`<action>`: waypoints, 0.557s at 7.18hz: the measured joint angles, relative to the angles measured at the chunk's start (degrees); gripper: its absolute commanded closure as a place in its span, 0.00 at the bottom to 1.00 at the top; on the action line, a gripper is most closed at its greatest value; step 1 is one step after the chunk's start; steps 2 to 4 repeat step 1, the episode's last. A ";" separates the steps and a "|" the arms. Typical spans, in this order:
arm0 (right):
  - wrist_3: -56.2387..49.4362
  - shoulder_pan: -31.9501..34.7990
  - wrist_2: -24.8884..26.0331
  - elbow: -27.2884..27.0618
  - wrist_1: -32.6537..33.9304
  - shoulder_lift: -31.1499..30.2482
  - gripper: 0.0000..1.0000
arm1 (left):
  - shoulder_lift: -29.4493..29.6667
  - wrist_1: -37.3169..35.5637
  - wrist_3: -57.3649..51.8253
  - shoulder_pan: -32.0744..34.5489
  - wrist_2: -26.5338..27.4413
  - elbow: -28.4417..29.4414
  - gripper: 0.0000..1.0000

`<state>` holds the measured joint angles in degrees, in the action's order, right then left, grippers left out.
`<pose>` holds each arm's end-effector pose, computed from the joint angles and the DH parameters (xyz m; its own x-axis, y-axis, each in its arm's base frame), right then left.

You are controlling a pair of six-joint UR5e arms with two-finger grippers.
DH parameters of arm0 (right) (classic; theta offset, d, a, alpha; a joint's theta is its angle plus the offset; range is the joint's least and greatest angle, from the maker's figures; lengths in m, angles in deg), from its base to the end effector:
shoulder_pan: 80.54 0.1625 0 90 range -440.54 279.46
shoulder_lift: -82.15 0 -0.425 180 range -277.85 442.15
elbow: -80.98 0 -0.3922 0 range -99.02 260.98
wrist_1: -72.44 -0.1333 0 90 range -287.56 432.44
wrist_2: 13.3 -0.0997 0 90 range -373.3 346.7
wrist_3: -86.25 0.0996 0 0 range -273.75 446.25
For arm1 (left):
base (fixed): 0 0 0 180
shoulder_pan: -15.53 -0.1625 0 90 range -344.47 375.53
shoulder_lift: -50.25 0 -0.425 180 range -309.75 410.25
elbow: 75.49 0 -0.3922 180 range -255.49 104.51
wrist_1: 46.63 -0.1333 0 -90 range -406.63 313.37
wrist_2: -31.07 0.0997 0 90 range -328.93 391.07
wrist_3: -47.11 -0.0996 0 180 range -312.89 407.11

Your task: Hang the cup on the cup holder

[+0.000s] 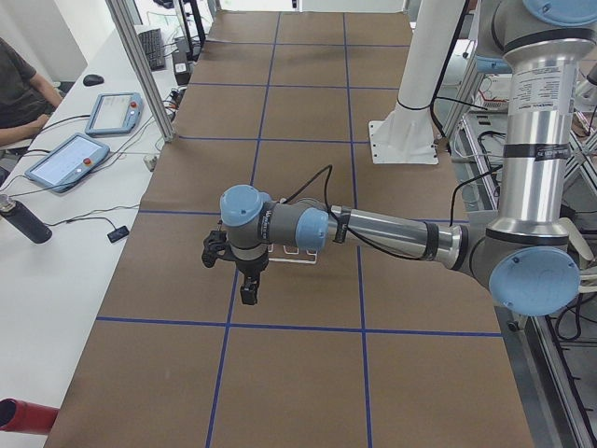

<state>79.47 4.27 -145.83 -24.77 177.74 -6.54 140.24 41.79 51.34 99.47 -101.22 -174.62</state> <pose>0.0217 -0.4905 0.5426 0.7162 -0.2042 0.6673 0.1762 0.9782 0.1103 -0.0136 -0.4999 0.5853 0.7320 0.0927 -0.6749 -0.0508 0.9954 0.0817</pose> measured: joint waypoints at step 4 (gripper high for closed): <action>1.14 0.00 0.07 -0.08 0.00 0.05 0.00 | 0.20 0.00 0.22 0.00 0.00 -0.16 0.01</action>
